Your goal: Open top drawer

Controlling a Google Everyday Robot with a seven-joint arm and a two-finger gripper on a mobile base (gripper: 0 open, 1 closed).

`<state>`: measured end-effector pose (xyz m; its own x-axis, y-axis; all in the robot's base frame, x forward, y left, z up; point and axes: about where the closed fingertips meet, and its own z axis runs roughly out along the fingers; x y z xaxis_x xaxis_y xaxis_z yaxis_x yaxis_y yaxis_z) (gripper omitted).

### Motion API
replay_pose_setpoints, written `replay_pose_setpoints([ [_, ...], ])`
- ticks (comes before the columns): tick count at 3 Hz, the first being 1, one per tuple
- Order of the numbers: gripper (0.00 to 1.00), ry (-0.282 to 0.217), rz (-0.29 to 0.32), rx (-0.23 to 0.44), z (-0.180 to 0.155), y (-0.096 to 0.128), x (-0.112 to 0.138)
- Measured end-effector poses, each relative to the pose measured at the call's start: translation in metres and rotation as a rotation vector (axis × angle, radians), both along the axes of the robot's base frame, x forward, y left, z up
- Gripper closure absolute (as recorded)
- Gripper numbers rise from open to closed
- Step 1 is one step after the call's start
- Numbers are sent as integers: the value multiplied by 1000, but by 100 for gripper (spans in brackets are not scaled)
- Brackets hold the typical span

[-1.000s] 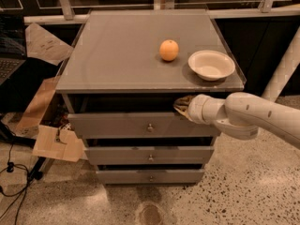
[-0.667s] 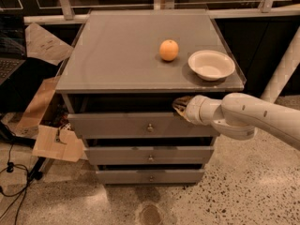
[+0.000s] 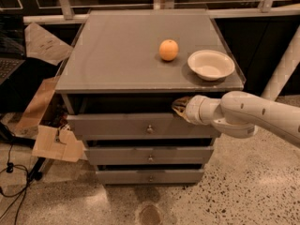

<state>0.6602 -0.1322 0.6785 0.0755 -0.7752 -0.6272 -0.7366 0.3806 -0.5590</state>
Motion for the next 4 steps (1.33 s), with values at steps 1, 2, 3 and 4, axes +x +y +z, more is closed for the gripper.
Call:
replay_pose_setpoints([
  [1,100,10,18,-9,2,4,-5],
  [2,100,57,48,-15,1,3,-15],
  [3,100,100,110,-47,6,16,-29],
  [4,100,204,184,-89,9,3,-51],
])
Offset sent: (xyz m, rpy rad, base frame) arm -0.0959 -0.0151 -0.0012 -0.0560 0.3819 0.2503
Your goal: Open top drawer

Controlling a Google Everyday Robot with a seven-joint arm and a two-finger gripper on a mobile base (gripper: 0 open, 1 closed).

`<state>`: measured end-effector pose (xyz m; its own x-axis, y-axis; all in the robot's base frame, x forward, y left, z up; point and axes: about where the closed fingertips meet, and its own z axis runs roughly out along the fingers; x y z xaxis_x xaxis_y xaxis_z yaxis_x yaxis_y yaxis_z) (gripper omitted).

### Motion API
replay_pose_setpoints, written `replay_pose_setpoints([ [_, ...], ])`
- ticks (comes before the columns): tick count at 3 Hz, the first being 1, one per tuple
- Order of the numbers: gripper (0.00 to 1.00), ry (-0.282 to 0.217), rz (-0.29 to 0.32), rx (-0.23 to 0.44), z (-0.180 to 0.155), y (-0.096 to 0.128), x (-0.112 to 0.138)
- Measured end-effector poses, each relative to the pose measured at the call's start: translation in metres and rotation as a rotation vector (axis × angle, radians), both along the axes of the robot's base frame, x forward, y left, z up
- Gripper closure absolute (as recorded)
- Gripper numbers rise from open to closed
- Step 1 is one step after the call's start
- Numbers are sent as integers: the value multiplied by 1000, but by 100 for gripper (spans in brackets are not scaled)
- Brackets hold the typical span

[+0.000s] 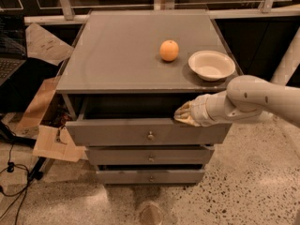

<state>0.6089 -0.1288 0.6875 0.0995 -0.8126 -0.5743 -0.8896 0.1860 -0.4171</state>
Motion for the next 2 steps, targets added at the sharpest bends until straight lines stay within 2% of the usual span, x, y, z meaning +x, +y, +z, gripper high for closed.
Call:
replay_pose_setpoints([
  [1,100,75,87,20,4,-1,-27],
  [2,100,100,115,33,4,5,-36],
])
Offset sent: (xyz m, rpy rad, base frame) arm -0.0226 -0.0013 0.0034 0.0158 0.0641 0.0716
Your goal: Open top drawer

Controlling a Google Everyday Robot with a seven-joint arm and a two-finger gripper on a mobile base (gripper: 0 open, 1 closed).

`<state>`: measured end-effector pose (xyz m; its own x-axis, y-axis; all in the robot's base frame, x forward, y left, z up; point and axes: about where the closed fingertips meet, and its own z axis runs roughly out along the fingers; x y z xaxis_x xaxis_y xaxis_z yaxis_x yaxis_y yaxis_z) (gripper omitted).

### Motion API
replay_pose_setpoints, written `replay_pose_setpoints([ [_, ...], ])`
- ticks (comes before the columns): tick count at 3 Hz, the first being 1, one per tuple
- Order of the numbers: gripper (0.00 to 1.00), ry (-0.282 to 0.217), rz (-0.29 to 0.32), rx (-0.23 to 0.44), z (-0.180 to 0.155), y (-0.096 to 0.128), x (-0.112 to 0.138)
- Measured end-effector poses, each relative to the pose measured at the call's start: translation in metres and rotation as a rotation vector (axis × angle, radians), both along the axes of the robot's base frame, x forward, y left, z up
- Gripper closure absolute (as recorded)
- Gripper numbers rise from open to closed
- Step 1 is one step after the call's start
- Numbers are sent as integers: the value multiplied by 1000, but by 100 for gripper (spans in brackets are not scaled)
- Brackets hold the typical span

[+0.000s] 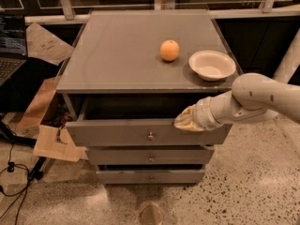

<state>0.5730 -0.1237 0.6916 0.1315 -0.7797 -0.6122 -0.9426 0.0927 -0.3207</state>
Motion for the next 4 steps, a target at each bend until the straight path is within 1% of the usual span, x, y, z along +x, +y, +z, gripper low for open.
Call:
replay_pose_setpoints([
  [1,100,-39,-9,12,9,4,15],
  [2,100,-103,-29,20,25,5,39],
  [4,100,-94,-32,12,20,5,38],
])
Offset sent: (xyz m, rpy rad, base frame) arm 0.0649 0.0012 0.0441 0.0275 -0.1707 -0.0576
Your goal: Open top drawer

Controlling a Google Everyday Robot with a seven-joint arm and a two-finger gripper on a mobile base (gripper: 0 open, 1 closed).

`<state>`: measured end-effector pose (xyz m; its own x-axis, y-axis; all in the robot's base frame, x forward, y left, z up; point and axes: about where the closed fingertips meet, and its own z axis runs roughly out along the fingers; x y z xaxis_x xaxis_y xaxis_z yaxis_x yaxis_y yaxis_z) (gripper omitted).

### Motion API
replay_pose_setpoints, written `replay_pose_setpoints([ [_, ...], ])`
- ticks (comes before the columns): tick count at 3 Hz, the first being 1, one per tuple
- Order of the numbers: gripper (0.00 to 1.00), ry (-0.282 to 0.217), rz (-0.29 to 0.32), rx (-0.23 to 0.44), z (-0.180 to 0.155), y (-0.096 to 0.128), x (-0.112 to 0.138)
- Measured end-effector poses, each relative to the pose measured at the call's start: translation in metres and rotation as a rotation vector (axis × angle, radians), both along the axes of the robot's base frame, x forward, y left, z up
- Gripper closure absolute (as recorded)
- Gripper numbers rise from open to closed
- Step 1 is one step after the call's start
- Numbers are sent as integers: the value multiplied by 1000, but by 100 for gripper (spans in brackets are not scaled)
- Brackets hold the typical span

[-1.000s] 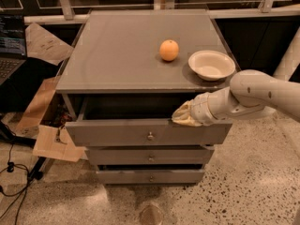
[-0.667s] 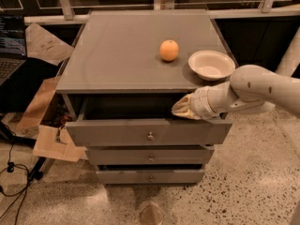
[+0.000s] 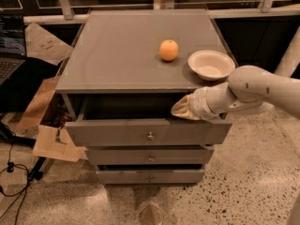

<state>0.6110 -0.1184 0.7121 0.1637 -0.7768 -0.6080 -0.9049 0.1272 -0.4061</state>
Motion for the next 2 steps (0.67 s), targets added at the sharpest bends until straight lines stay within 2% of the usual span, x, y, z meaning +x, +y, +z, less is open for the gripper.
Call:
replay_pose_setpoints([
  [1,100,32,-34,-38,-24,1,6],
  [2,100,36,-79,-64,-41,0,11],
])
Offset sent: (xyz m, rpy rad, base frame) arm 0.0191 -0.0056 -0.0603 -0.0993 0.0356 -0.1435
